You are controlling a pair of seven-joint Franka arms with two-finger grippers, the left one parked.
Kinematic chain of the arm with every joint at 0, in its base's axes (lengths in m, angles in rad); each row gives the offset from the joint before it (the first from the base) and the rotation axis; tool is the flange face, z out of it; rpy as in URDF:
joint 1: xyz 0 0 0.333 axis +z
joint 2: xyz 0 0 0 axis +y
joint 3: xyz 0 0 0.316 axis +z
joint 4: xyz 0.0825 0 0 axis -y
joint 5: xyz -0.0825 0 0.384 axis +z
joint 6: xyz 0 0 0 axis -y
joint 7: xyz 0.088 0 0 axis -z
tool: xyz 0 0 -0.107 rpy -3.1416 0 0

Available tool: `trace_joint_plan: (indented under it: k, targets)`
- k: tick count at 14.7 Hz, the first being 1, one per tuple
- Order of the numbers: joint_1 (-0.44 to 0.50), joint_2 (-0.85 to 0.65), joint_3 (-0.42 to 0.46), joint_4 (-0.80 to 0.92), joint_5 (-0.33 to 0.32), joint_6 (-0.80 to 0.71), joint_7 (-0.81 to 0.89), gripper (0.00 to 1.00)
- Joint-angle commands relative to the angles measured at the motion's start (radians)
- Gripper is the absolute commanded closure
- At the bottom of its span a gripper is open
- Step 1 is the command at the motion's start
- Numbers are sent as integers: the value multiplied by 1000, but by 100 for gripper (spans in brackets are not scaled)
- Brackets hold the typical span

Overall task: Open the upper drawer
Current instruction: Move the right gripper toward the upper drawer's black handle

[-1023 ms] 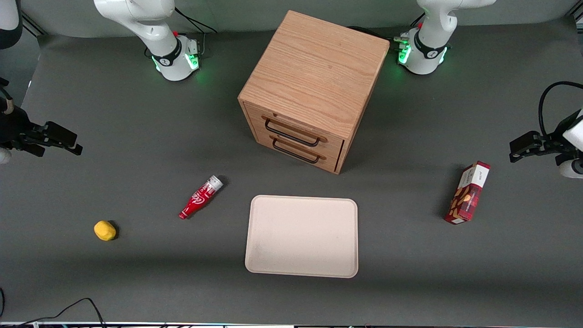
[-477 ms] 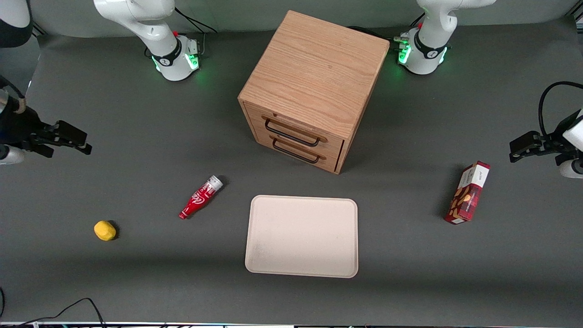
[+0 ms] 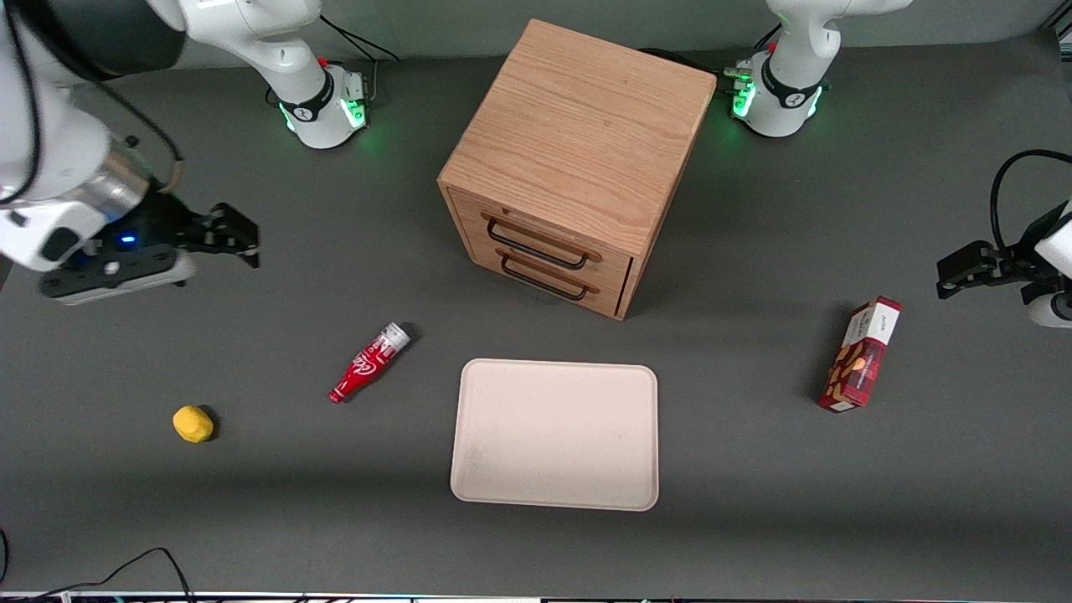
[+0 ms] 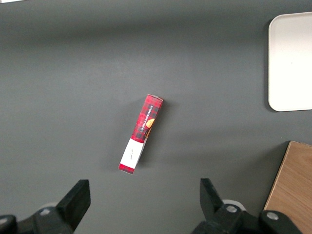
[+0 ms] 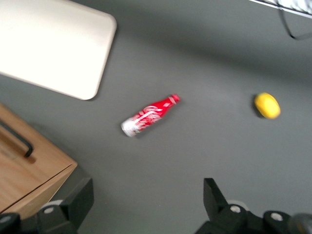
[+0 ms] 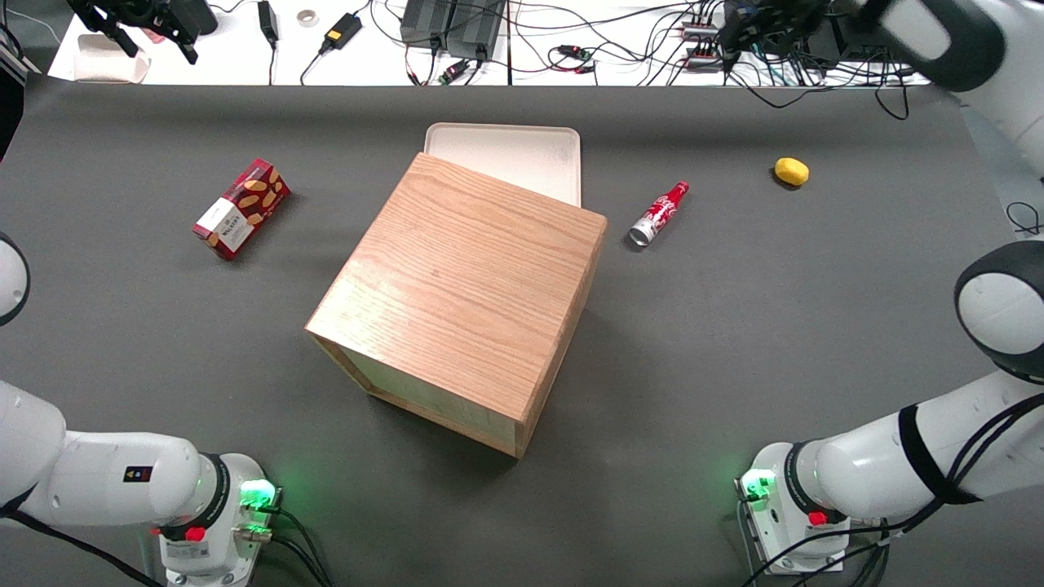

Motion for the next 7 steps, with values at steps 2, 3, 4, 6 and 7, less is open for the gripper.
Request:
trace_joint_plan:
  k: [2, 3, 4, 6, 7]
  targets:
    - [89, 99, 73, 109, -24, -18, -34, 0]
    - [89, 136, 122, 139, -22, -18, -34, 0]
    - [89, 171, 168, 167, -24, -18, -34, 0]
    - [89, 224, 239, 187, -22, -12, -34, 0]
    - [89, 247, 267, 190, -22, -5, -37, 0]
